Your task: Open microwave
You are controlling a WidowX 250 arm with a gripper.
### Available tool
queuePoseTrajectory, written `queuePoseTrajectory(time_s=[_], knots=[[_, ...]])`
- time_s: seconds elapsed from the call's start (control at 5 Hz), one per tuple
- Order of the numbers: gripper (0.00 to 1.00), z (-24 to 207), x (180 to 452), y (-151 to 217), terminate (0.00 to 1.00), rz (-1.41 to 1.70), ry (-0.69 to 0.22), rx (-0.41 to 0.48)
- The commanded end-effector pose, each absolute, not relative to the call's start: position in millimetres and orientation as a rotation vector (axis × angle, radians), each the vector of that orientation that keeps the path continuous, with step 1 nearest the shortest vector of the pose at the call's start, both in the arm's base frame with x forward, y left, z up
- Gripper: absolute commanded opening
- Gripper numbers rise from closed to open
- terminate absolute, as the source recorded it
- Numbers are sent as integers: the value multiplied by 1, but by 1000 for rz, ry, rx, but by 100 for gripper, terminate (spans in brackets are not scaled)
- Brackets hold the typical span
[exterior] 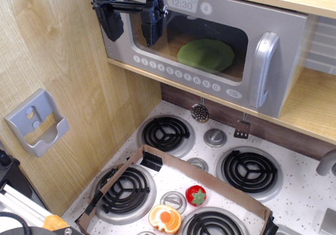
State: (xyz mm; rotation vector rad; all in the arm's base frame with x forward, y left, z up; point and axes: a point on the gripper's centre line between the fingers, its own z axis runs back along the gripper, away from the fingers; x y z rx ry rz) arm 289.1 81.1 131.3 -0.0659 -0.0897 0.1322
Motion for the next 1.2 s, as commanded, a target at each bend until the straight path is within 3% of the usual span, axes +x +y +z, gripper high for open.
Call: queuePoseTrajectory(time_s=[0.0, 0.6, 0.8, 1.0], knots=[[100, 131, 289, 81, 0, 132, -90, -66], [100, 106, 284, -14, 0, 124, -197, -52], [100, 111, 295, -49, 0, 132, -224, -48], [100, 110, 303, -79, 0, 74, -305, -6]])
